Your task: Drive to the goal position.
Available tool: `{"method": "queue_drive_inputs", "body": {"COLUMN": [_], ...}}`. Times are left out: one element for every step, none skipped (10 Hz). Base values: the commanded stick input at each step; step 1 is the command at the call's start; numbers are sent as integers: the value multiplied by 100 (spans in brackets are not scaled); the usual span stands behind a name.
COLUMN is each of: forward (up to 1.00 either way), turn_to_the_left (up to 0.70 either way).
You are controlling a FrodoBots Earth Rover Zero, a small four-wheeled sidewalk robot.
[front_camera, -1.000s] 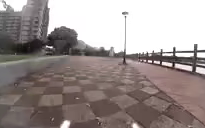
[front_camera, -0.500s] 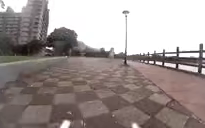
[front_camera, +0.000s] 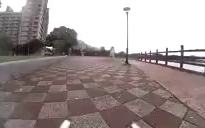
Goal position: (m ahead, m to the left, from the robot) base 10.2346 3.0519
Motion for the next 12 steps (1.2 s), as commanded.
{"method": "queue_drive_inputs", "body": {"forward": [70,70,70,70,70,70,70,70,70,70,70,70], "turn_to_the_left": [7,7,7,7,7,7,7,7,7,7,7,7]}}
